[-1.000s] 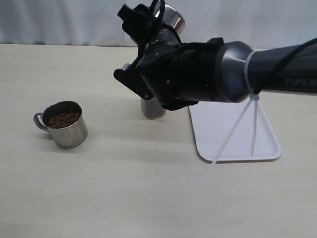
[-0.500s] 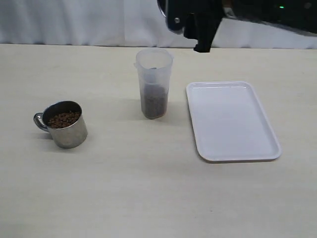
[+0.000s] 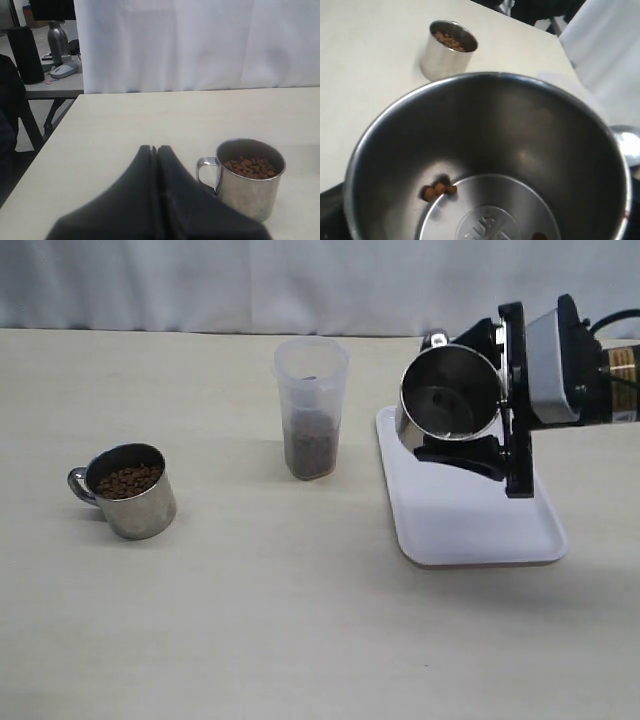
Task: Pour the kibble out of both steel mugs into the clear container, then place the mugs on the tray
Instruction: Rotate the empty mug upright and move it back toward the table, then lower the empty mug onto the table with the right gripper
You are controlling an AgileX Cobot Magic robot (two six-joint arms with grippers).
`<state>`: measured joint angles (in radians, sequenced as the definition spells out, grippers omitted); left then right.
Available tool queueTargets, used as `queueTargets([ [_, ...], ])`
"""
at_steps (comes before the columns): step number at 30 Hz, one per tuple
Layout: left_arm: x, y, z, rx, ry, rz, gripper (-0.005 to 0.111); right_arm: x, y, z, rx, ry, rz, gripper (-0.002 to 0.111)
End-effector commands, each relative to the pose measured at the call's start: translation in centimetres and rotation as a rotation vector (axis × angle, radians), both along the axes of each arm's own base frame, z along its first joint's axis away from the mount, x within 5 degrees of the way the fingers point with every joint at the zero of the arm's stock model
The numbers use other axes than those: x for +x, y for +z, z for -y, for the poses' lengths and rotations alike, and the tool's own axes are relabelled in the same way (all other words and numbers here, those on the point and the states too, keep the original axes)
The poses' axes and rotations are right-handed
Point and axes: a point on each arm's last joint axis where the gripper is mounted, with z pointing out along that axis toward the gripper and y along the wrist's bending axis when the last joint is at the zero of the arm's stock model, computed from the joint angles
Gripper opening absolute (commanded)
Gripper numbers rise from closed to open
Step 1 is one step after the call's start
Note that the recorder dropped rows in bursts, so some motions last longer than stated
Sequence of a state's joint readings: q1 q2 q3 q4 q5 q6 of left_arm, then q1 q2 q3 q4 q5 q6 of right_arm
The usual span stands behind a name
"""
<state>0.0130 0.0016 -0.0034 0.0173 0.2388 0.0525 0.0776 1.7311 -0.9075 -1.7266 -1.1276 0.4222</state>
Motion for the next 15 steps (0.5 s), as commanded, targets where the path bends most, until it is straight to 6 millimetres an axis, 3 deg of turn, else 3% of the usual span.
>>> queueTargets([
  [1,0.0,0.0,0.0,-0.006,-0.002,0.01,0.0,0.4,-3.1,-0.7,0.055,0.061,-0.15,0.004],
  [8,0.0,0.0,0.0,-0.006,-0.002,0.01,0.0,1.4,-8.3,-4.9,0.042,0.057,-0.248,0.005],
  [15,0.0,0.0,0.0,-0.006,-0.002,0.01,0.0,1.6,-9.9,-6.5,0.054,0.093,-0.289,0.005],
])
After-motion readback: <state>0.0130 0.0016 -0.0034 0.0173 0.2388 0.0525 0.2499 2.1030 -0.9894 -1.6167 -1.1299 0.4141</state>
